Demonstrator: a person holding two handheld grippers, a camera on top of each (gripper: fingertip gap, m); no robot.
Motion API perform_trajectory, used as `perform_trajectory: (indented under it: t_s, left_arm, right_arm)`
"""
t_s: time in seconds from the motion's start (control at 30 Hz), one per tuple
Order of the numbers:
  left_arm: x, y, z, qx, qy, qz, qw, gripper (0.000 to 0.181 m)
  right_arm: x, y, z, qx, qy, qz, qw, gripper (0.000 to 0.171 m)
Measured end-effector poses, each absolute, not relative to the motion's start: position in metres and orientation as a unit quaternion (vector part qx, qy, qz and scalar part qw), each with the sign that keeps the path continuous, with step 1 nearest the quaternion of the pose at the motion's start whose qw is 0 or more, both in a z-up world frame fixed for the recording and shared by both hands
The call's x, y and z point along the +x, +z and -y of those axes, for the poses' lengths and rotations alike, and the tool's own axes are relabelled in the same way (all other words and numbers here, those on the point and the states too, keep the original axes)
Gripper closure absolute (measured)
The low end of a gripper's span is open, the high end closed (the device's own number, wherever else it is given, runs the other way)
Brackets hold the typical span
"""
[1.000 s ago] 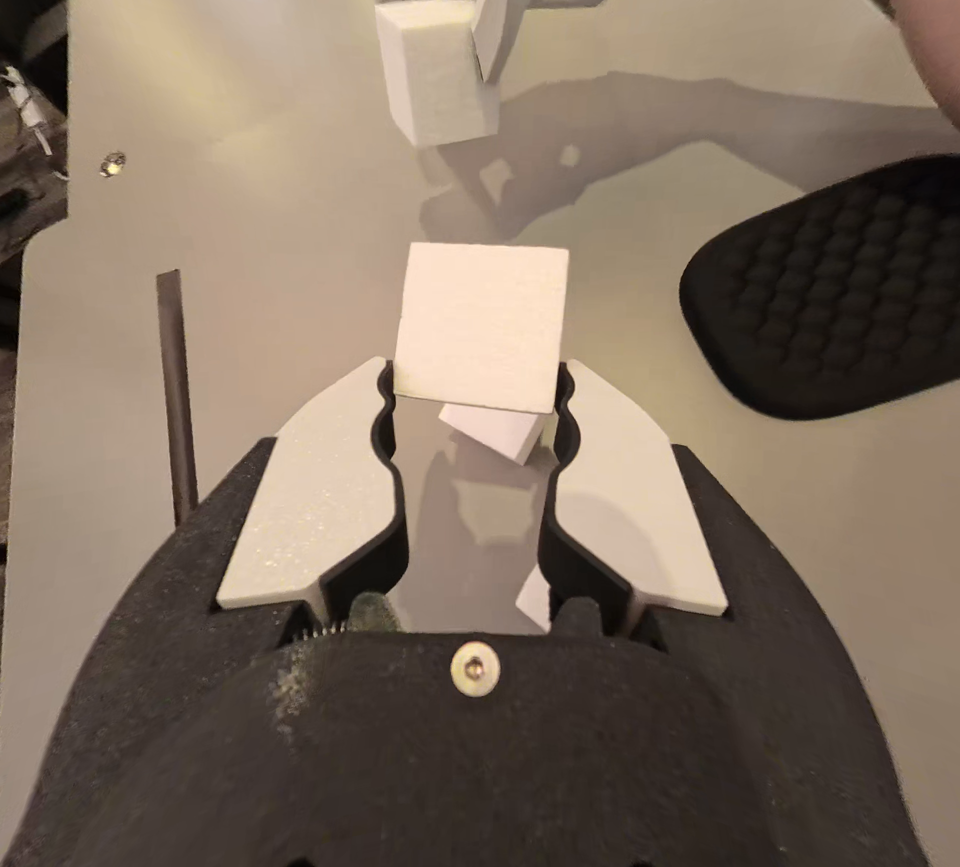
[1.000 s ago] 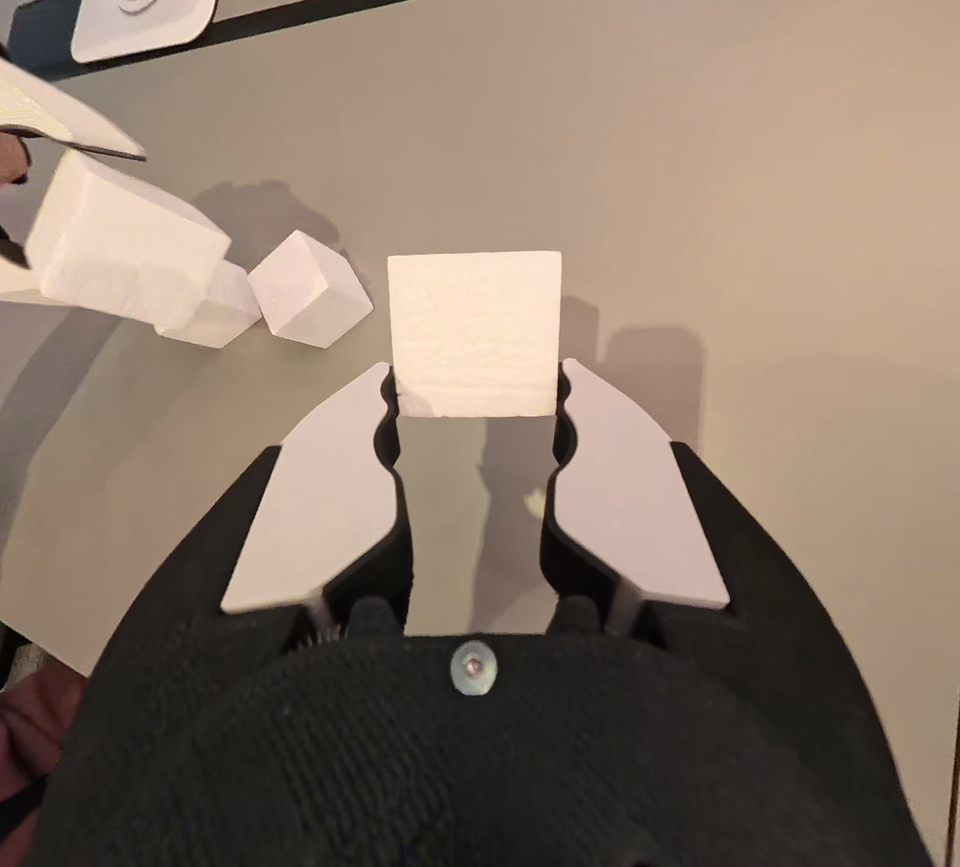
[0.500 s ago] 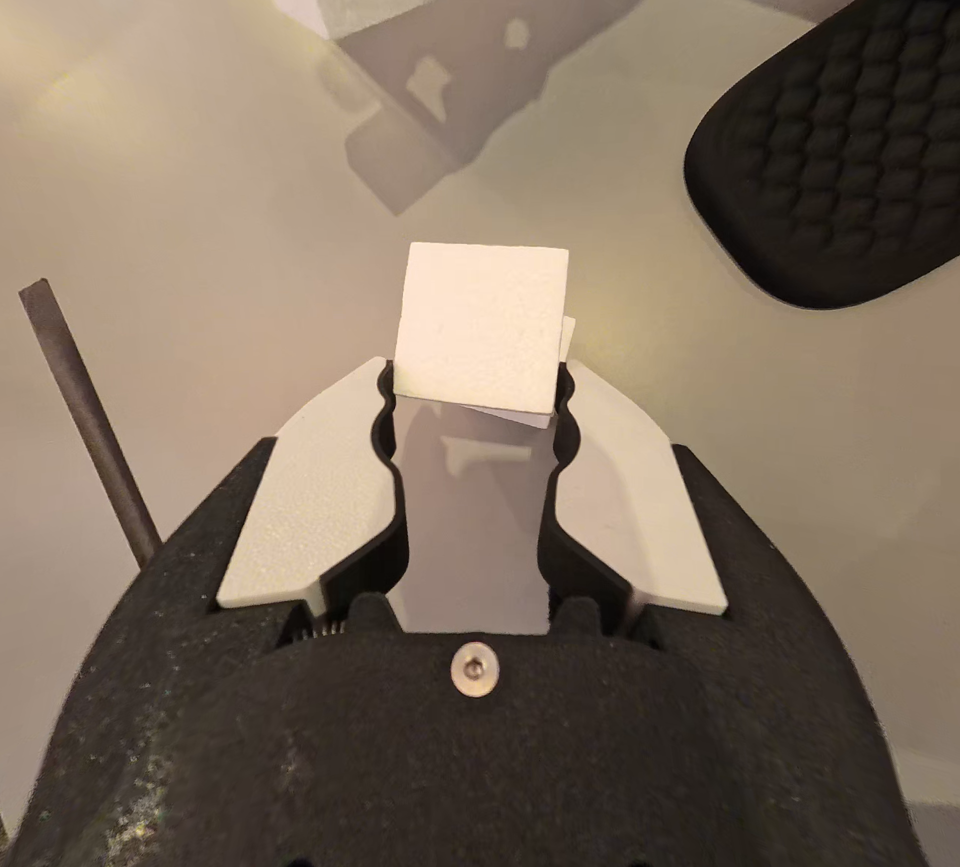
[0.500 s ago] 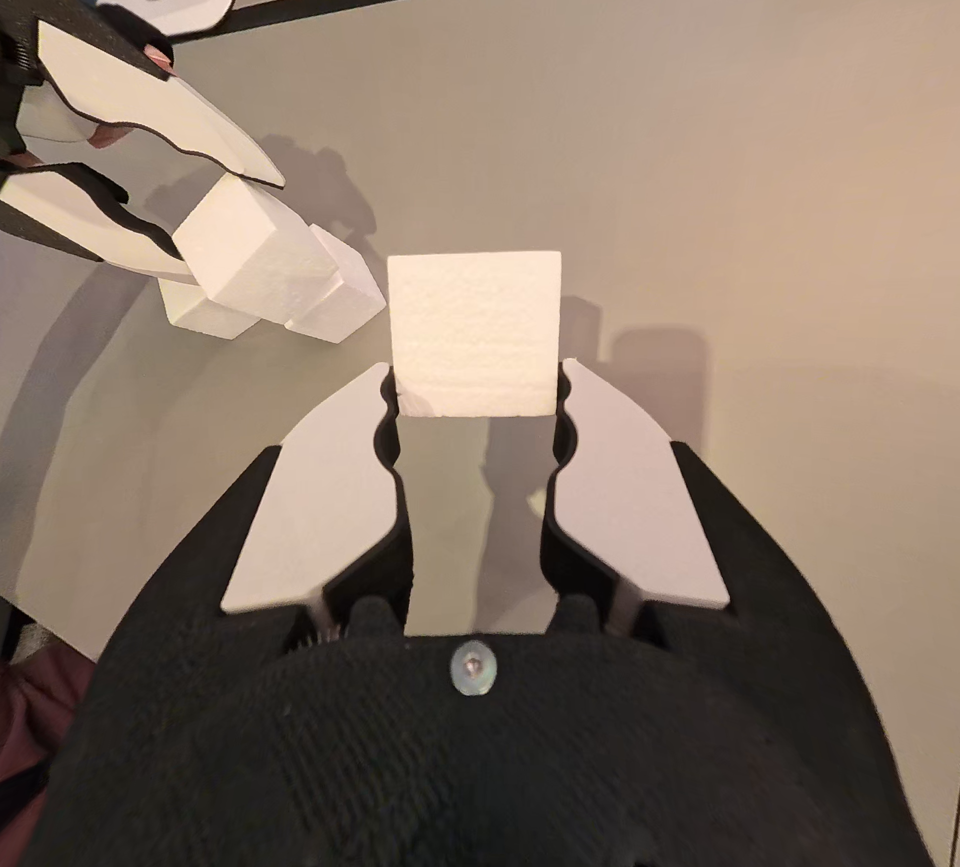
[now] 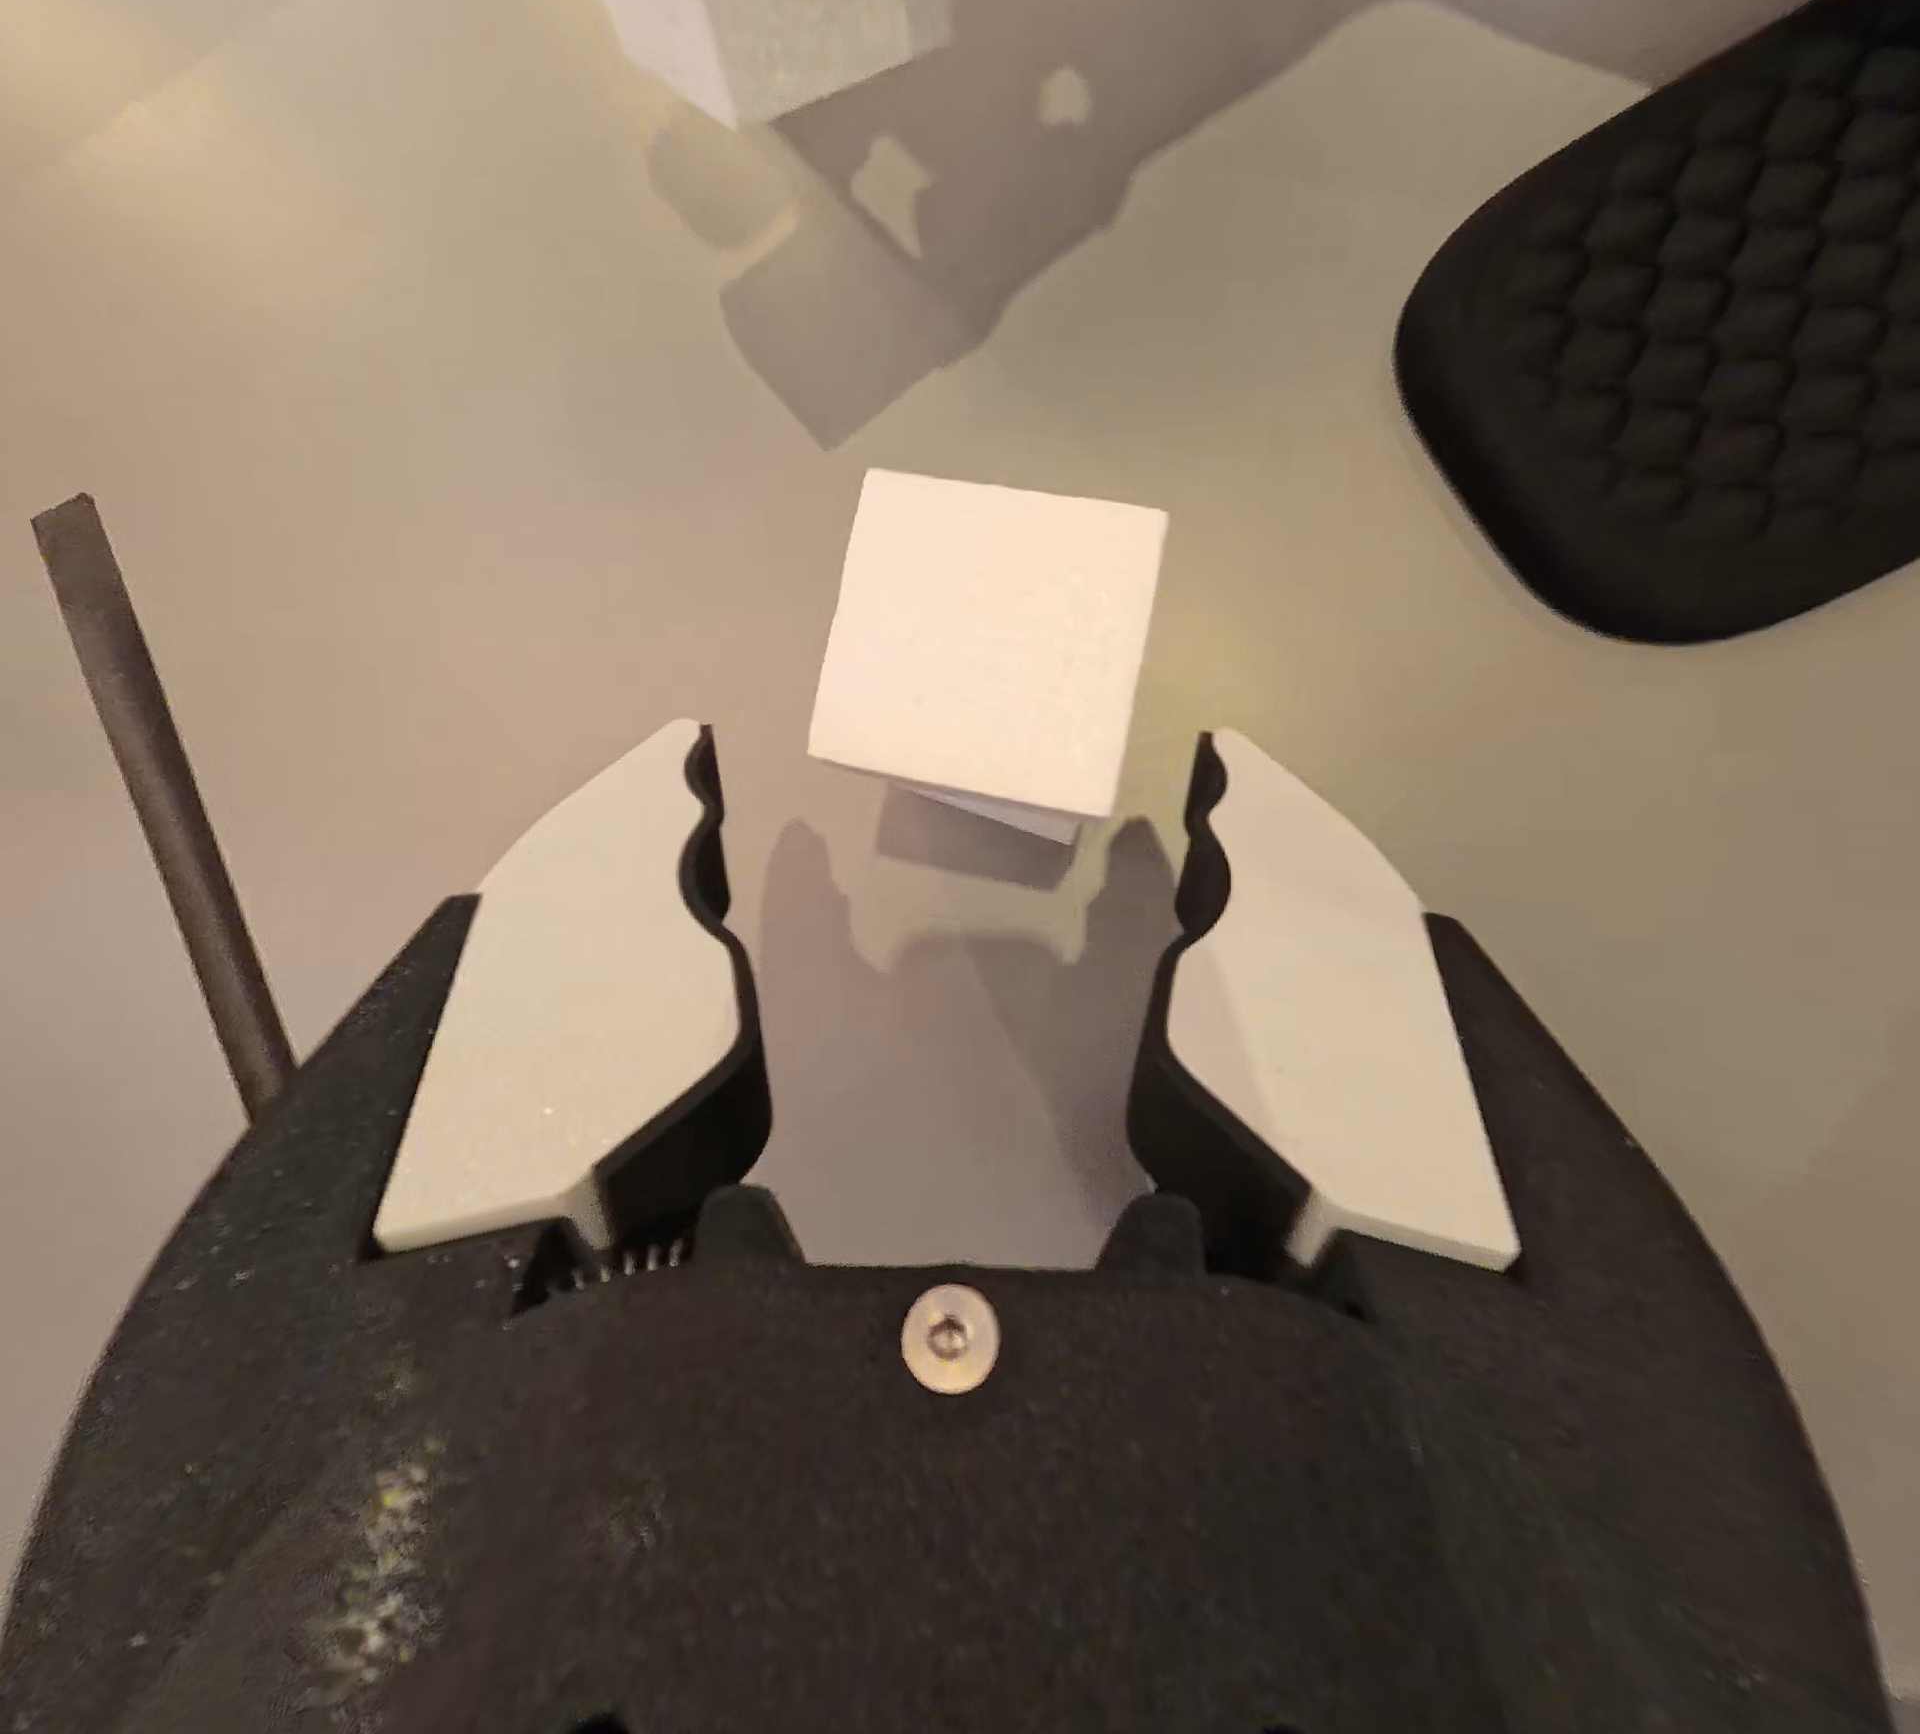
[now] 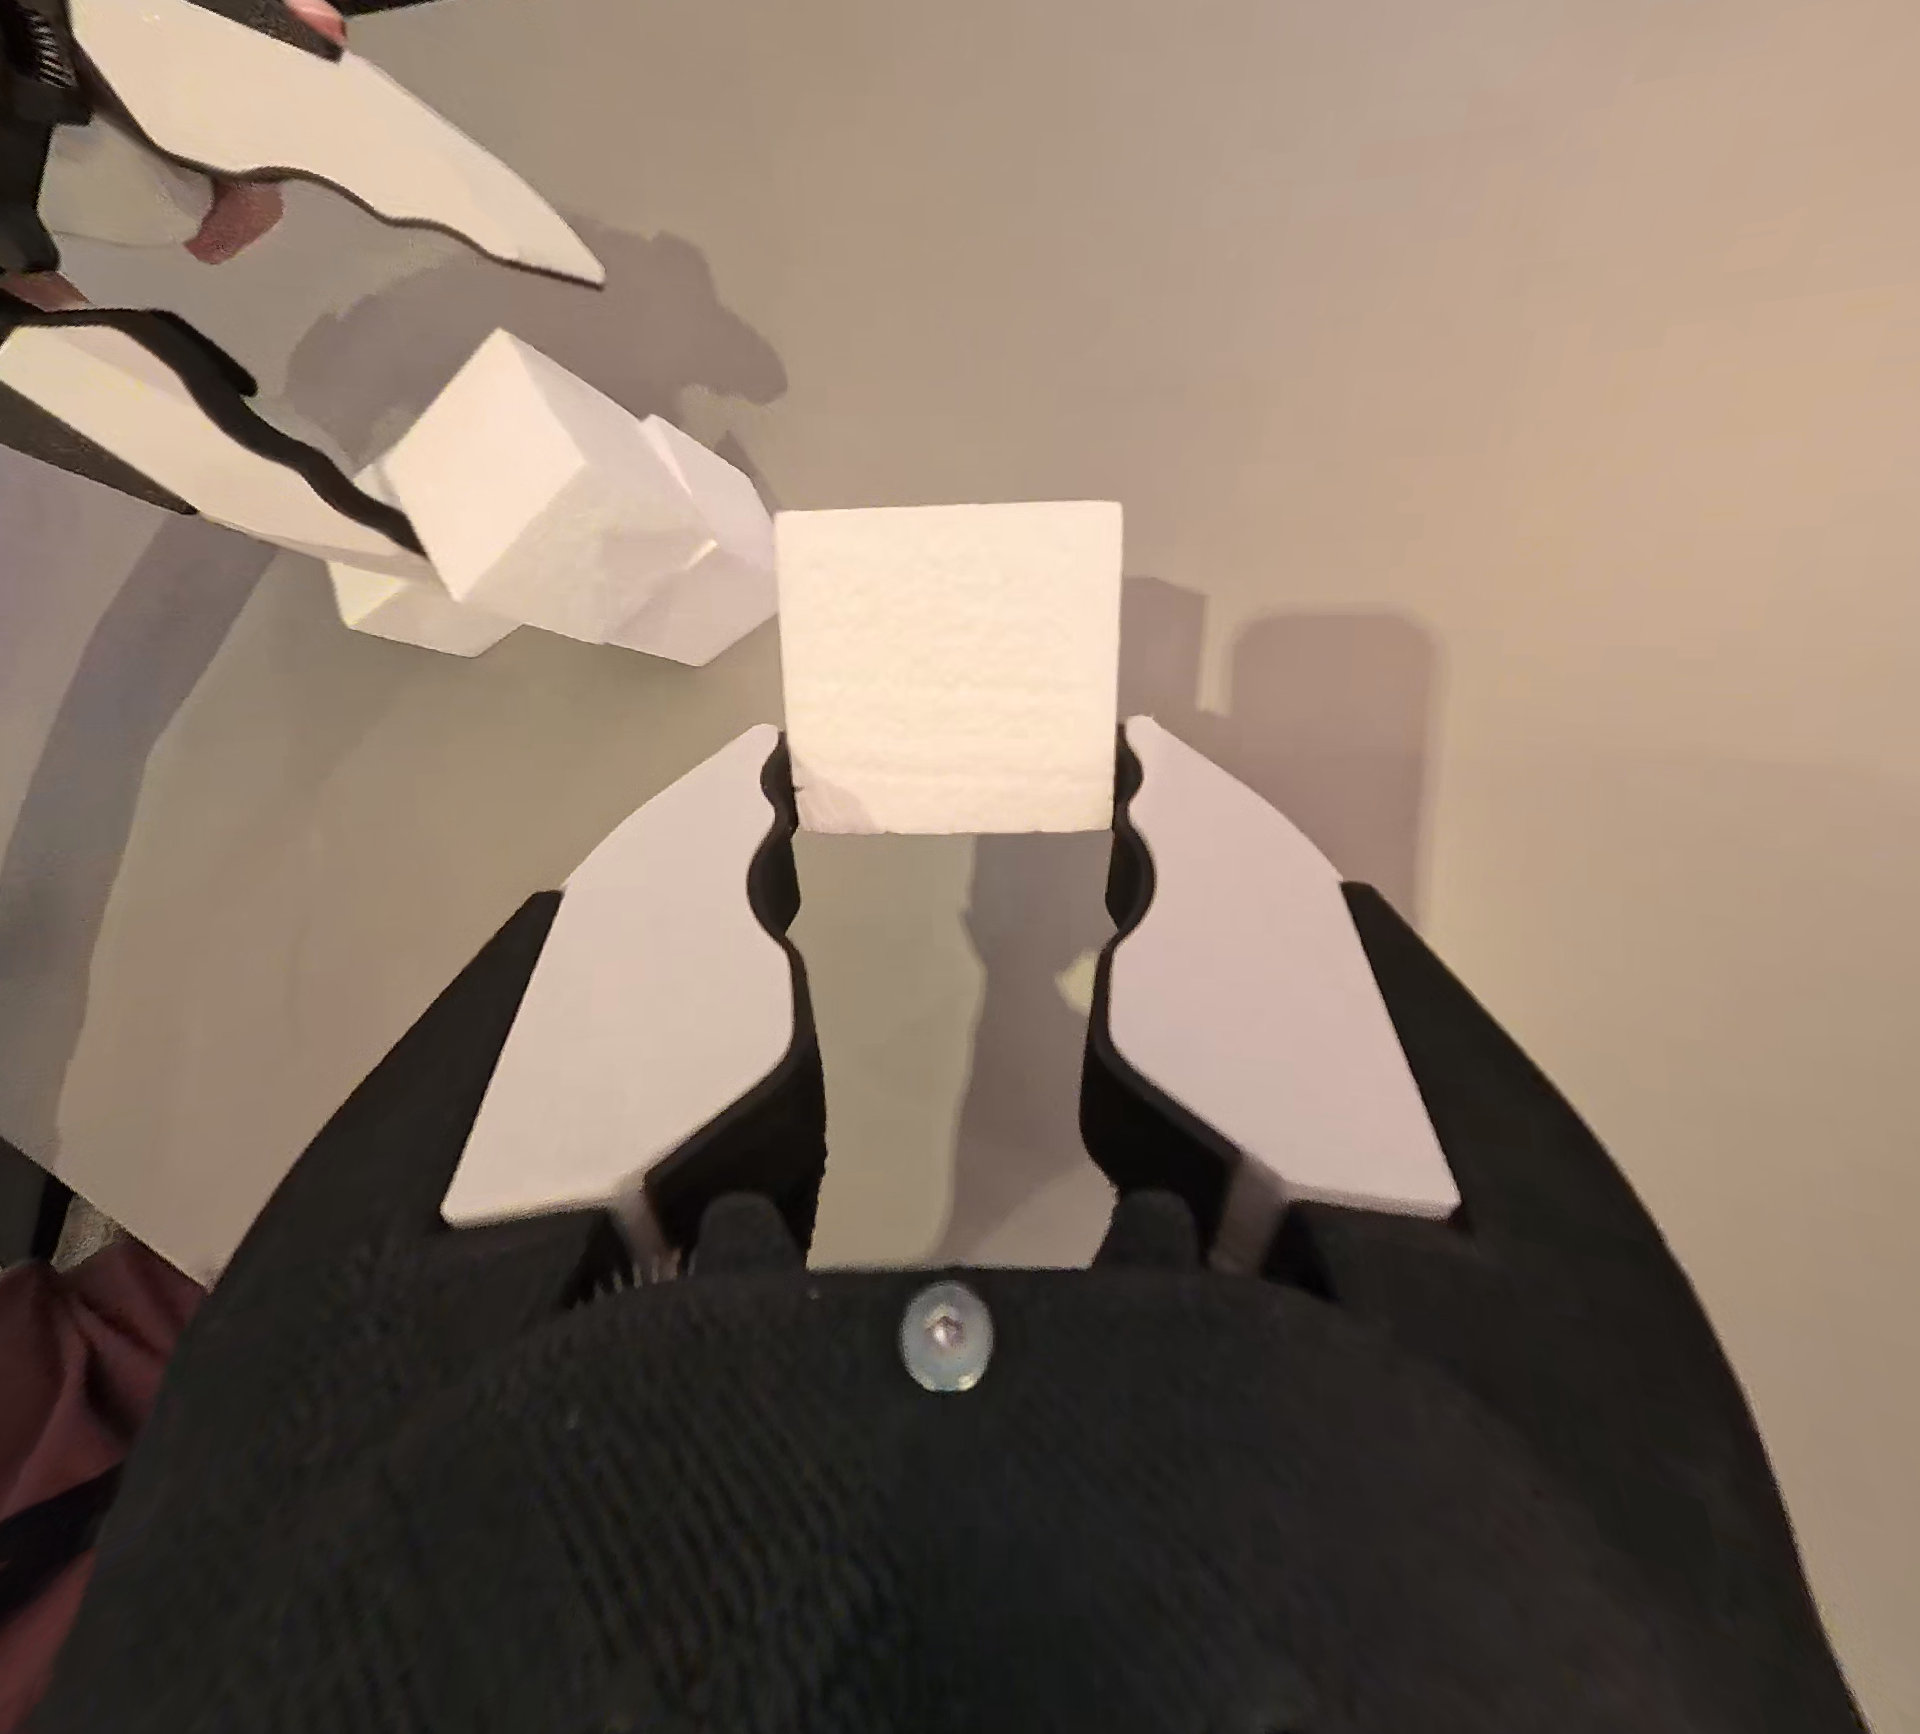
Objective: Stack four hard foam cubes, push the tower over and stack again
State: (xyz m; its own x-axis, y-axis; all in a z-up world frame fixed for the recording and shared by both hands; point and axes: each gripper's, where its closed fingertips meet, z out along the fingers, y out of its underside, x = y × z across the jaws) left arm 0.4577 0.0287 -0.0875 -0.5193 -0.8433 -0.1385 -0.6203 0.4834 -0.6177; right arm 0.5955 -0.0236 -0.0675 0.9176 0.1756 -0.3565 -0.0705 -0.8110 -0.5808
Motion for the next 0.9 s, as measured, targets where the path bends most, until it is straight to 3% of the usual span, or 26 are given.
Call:
perform_trajectory:
  t_s: [0.13, 0.2, 0.3, 0.43, 0.57, 0.73, 0.9]
  left_arm:
    - [0.450, -0.060, -0.040, -0.510, -0.295, -0.757, 0.283, 0.087]
    - [0.438, -0.041, -0.037, -0.566, -0.345, -0.690, 0.291, 0.072]
    - [0.412, -0.019, -0.020, -0.613, -0.438, -0.589, 0.292, 0.087]
    - [0.373, -0.017, -0.024, -0.674, -0.436, -0.478, 0.356, 0.103]
    - [0.340, -0.031, -0.029, -0.706, -0.362, -0.454, 0.405, 0.100]
    - [0.340, -0.025, -0.022, -0.692, -0.369, -0.449, 0.429, 0.112]
    - [0.341, -0.027, -0.026, -0.702, -0.338, -0.453, 0.434, 0.100]
  right_arm:
    - [0.585, -0.047, 0.018, -0.920, 0.185, 0.063, 0.340, 0.113]
    - [0.567, -0.035, 0.013, -0.908, 0.170, 0.126, 0.361, 0.113]
    - [0.528, -0.019, 0.001, -0.883, 0.143, 0.230, 0.383, 0.113]
    - [0.493, -0.017, -0.008, -0.872, 0.115, 0.302, 0.368, 0.113]
    - [0.476, -0.022, -0.003, -0.873, 0.125, 0.333, 0.334, 0.113]
    - [0.482, -0.016, -0.009, -0.890, 0.122, 0.355, 0.259, 0.113]
    - [0.474, -0.031, -0.007, -0.897, 0.155, 0.365, 0.196, 0.113]
